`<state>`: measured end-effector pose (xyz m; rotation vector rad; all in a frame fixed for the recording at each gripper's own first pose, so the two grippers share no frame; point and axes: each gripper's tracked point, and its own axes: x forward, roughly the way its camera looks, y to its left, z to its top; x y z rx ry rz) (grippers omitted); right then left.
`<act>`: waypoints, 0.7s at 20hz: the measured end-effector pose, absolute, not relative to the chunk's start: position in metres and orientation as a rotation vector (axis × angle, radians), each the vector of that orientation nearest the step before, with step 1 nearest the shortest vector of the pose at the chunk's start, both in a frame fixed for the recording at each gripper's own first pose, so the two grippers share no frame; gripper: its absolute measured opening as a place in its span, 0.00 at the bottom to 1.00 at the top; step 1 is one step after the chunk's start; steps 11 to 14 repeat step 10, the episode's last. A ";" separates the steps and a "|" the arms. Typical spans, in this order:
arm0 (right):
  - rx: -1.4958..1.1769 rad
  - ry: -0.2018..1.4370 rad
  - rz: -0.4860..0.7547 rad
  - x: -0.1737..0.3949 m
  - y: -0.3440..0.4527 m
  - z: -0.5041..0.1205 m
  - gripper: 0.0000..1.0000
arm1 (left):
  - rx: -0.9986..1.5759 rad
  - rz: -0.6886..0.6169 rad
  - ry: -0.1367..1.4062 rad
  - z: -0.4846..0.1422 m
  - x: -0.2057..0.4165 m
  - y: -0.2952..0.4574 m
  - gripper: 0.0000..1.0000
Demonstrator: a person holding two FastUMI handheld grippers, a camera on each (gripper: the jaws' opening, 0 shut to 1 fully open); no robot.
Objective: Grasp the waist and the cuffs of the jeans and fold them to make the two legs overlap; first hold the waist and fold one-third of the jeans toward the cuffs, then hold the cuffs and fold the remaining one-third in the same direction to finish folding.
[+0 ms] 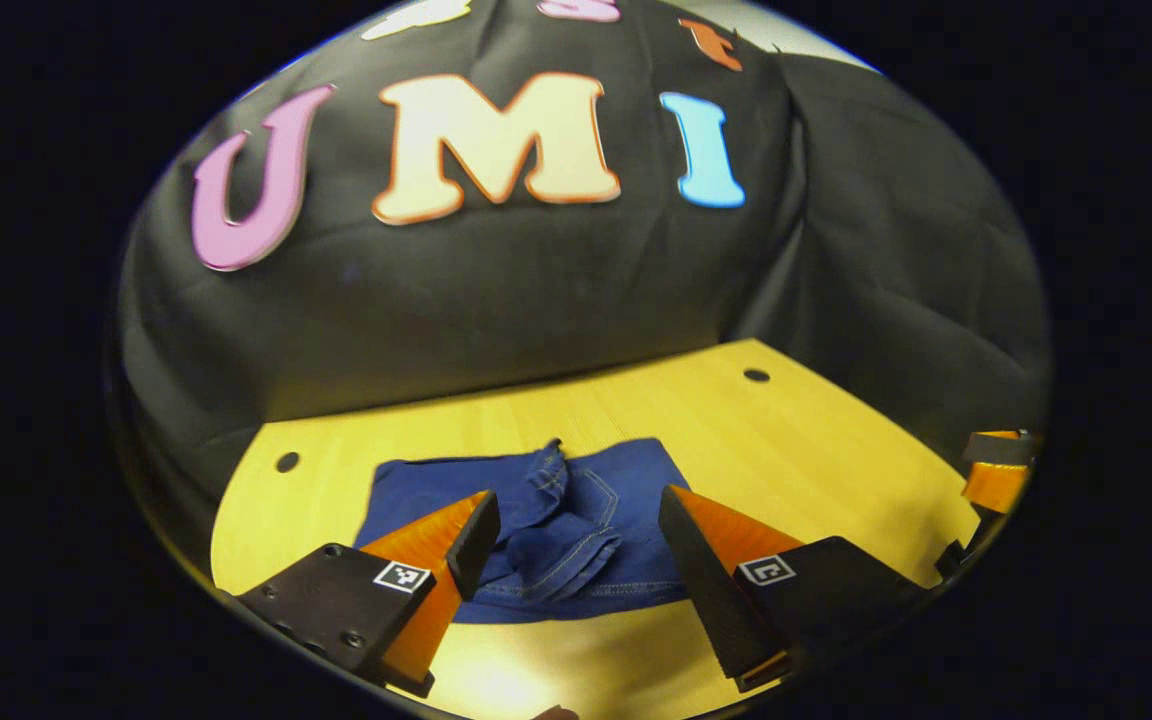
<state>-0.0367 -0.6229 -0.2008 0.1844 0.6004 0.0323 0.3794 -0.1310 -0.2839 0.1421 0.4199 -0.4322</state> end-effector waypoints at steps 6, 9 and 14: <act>0.228 0.396 0.116 -0.035 -0.548 -0.101 0.98 | 0.084 -0.323 0.242 -0.200 0.306 -0.056 0.95; 0.217 0.312 0.154 -0.049 -0.517 -0.055 0.98 | 0.023 -0.272 0.193 -0.169 0.276 -0.019 0.95; 0.205 0.297 0.162 -0.054 -0.509 -0.046 0.98 | 0.012 -0.260 0.177 -0.162 0.269 -0.009 0.95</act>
